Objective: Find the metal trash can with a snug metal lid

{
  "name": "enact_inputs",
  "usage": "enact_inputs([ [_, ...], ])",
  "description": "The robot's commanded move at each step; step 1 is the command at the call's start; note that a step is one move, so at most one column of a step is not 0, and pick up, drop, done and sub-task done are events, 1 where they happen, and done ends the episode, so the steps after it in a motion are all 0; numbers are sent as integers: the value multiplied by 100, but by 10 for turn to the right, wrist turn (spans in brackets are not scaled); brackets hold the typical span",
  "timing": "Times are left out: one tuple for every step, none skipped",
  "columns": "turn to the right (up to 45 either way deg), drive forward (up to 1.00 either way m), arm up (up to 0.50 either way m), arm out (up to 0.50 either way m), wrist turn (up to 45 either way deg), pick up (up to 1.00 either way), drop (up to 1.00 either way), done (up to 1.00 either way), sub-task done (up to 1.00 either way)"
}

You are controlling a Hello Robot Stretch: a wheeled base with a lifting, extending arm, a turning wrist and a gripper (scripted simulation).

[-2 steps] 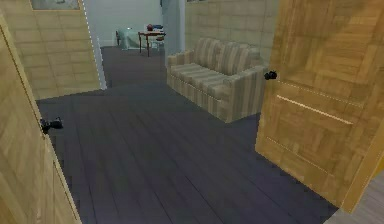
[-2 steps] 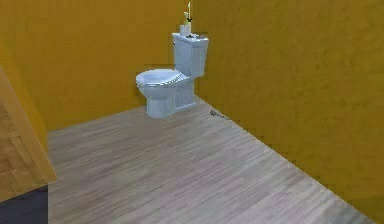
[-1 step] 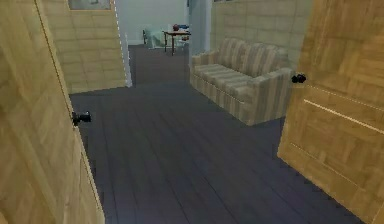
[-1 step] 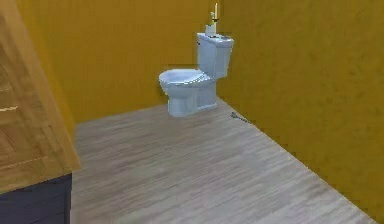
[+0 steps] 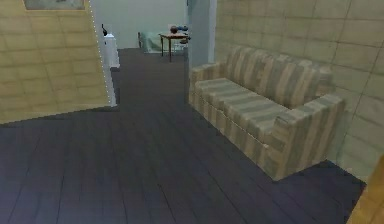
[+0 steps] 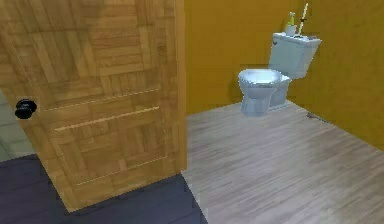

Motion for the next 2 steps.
enact_inputs([
  [-60,0,0,0,0,0,0,0,0],
  [0,10,0,0,0,0,0,0,0],
])
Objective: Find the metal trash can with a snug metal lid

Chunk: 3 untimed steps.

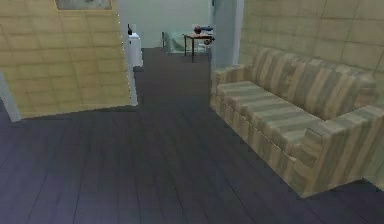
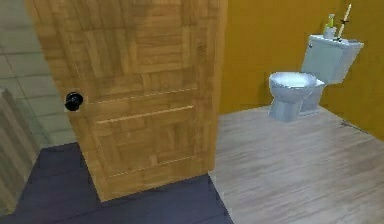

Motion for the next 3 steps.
enact_inputs([
  [-60,0,0,0,0,0,0,0,0],
  [0,100,0,0,0,0,0,0,0],
  [0,100,0,0,0,0,0,0,0],
])
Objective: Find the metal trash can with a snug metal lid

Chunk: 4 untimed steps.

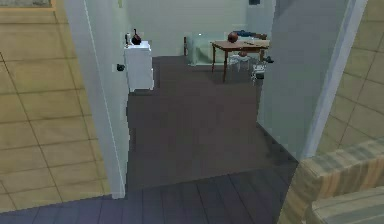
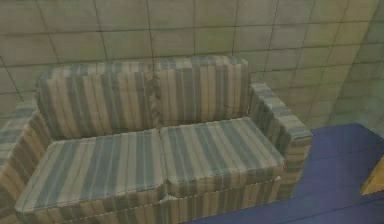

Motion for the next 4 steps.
enact_inputs([
  [-30,0,0,0,0,0,0,0,0],
  [0,100,0,0,0,0,0,0,0],
  [-60,0,0,0,0,0,0,0,0],
  [0,10,0,0,0,0,0,0,0],
])
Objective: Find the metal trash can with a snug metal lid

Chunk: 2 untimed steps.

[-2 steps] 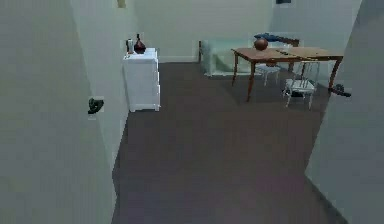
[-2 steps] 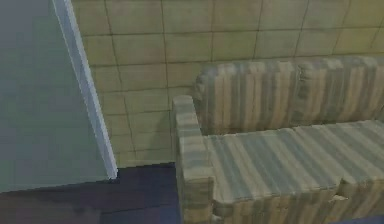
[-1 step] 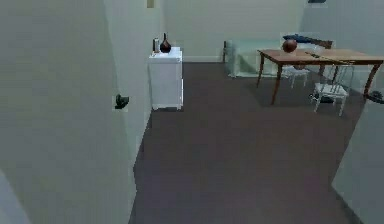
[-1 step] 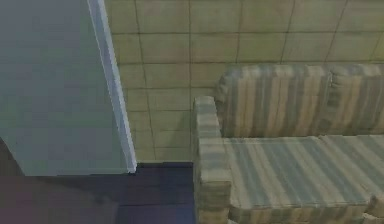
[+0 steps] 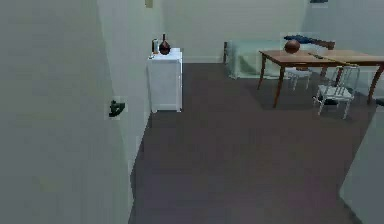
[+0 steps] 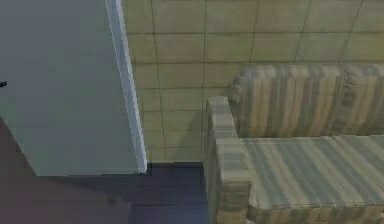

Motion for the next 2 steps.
enact_inputs([
  [270,0,0,0,0,0,0,0,0],
  [0,100,0,0,0,0,0,0,0],
])
